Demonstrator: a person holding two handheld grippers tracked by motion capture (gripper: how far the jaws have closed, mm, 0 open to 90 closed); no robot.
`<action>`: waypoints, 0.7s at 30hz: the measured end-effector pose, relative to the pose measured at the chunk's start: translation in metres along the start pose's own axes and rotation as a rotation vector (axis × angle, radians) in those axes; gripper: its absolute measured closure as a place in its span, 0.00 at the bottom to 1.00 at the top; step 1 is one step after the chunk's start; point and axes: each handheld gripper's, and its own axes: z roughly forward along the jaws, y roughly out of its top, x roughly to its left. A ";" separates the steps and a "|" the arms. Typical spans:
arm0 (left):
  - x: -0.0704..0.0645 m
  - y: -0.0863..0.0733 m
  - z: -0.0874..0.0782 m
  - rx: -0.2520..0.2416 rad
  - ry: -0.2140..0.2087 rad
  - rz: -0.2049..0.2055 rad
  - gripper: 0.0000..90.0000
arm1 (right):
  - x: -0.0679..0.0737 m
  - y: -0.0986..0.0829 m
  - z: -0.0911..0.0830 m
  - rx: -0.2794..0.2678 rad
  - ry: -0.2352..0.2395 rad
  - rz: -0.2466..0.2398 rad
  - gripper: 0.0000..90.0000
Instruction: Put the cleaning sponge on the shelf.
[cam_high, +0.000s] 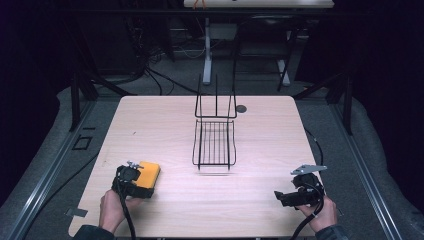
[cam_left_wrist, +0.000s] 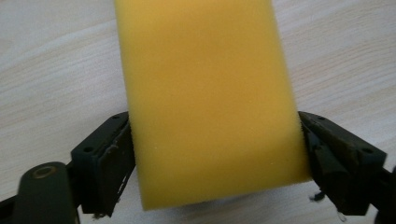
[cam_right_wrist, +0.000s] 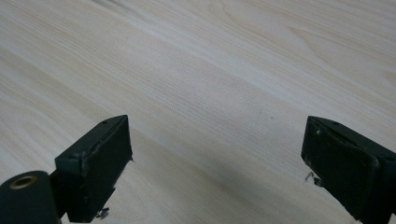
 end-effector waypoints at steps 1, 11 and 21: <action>0.000 -0.001 0.000 -0.001 -0.004 -0.011 0.20 | 0.000 0.000 -0.001 -0.003 0.001 0.005 0.10; 0.003 -0.001 -0.004 -0.030 -0.025 -0.021 0.28 | 0.000 0.001 -0.001 -0.009 0.003 -0.012 0.12; 0.001 0.000 -0.013 -0.067 -0.038 -0.004 0.28 | 0.000 0.001 -0.001 -0.013 0.001 -0.013 0.12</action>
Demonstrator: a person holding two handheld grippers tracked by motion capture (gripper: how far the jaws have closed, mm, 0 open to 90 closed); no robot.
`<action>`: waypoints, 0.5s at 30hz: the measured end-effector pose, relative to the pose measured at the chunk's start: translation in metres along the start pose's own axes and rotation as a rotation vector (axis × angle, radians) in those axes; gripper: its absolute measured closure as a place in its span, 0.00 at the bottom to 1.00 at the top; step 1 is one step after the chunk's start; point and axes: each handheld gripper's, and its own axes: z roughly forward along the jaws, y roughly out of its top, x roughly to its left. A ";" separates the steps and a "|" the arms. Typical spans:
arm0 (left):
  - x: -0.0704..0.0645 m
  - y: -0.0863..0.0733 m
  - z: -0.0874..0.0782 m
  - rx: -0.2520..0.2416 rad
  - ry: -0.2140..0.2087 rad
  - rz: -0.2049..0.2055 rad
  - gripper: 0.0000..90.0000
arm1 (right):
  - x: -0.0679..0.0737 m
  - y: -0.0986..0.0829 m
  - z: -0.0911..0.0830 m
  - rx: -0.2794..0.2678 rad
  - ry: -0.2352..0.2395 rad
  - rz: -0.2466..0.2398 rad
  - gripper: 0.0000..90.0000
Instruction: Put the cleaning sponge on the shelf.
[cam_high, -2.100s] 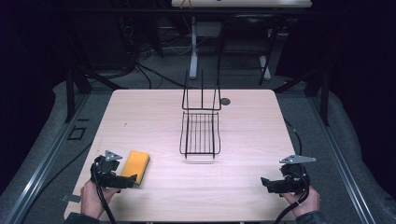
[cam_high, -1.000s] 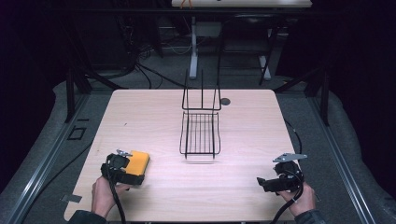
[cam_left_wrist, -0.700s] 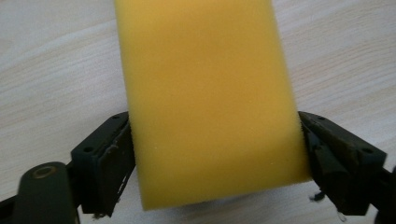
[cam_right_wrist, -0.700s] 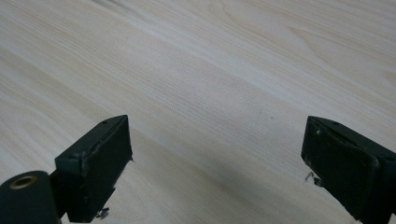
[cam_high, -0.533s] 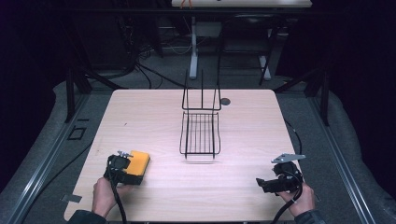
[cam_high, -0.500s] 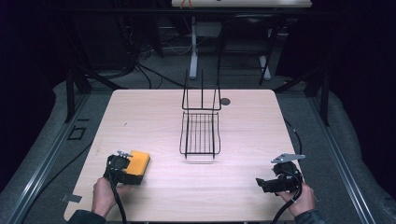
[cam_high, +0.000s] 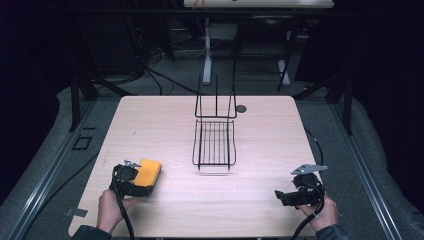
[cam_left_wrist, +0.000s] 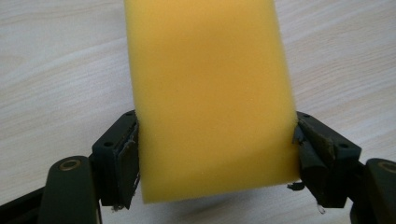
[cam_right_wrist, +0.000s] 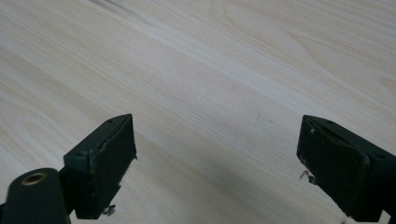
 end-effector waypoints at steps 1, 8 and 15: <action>-0.001 0.000 -0.002 -0.007 -0.001 0.011 0.28 | -0.001 -0.001 0.000 0.001 0.002 -0.001 0.12; -0.008 0.002 -0.007 -0.023 -0.009 0.052 0.28 | 0.001 0.000 -0.001 0.014 -0.001 -0.018 0.12; -0.012 0.005 -0.010 -0.034 -0.012 0.094 0.28 | 0.001 0.000 0.000 0.026 -0.001 -0.013 0.12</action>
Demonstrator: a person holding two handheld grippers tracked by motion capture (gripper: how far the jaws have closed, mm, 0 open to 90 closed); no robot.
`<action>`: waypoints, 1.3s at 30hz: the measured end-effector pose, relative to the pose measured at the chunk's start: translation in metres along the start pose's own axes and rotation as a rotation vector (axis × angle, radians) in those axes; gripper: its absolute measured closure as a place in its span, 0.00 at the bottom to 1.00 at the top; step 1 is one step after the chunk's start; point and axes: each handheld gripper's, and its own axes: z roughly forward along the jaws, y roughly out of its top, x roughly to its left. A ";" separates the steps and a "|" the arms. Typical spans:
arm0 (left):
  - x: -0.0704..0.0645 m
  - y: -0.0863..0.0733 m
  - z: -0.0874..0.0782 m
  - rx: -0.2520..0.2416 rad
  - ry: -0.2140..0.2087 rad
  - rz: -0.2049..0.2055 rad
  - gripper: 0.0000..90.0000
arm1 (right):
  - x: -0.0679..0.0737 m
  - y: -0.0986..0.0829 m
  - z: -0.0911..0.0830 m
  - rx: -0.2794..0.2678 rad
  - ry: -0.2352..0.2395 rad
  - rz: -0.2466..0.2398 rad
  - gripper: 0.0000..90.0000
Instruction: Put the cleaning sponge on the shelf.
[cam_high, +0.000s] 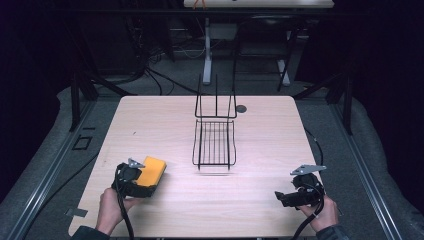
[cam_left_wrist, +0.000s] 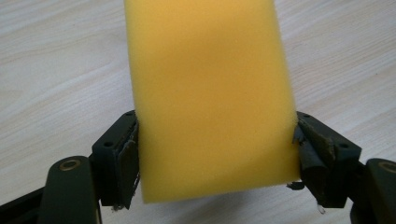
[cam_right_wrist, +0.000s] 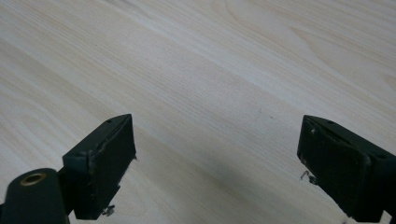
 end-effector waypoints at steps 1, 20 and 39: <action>0.000 0.000 -0.001 -0.003 0.001 0.000 0.28 | 0.000 0.000 0.000 0.000 0.000 0.000 0.12; 0.005 0.016 -0.012 -0.068 -0.034 -0.005 0.28 | 0.000 0.000 0.005 0.019 0.025 -0.013 0.12; -0.003 0.049 -0.018 -0.130 -0.049 0.047 0.28 | -0.001 0.000 0.004 0.015 0.016 -0.002 0.12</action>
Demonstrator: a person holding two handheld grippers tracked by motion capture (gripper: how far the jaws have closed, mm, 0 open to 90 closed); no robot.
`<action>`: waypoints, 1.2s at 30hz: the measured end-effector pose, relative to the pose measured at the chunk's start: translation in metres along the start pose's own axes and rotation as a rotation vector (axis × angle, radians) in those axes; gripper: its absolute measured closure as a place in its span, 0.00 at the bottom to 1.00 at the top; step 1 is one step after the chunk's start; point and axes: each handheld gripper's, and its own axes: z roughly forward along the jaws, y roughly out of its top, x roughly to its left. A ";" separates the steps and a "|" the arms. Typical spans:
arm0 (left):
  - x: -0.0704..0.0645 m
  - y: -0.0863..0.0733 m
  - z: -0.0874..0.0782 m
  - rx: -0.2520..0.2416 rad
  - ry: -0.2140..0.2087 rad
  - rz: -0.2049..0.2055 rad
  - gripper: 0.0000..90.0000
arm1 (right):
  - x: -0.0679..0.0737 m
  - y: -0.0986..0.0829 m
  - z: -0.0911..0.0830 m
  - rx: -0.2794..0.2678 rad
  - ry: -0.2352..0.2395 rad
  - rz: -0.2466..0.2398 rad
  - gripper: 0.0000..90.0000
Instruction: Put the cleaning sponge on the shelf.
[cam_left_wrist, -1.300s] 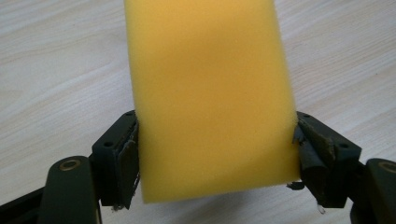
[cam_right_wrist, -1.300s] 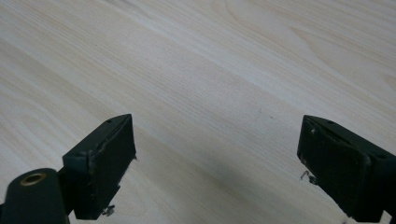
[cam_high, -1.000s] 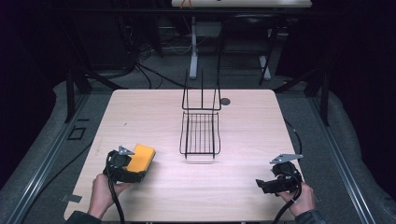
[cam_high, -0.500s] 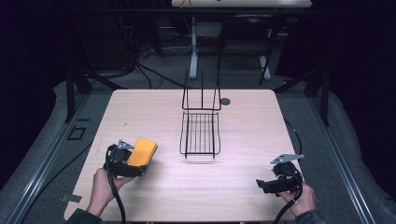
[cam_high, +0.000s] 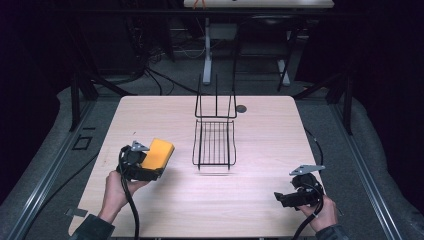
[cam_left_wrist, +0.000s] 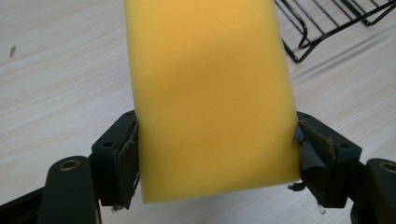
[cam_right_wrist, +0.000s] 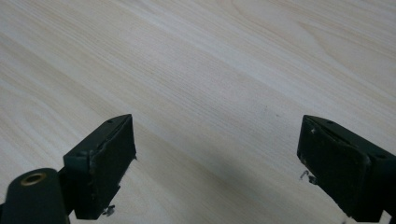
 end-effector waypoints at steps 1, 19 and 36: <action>-0.001 0.002 0.000 -0.006 -0.003 -0.002 0.28 | 0.000 0.000 0.000 0.003 0.001 -0.001 0.12; -0.017 0.033 0.010 -0.022 -0.050 0.051 0.28 | -0.001 -0.001 0.003 0.014 0.003 0.003 0.12; -0.031 0.052 0.014 -0.039 -0.081 0.093 0.28 | 0.001 0.000 0.001 0.005 -0.001 -0.009 0.13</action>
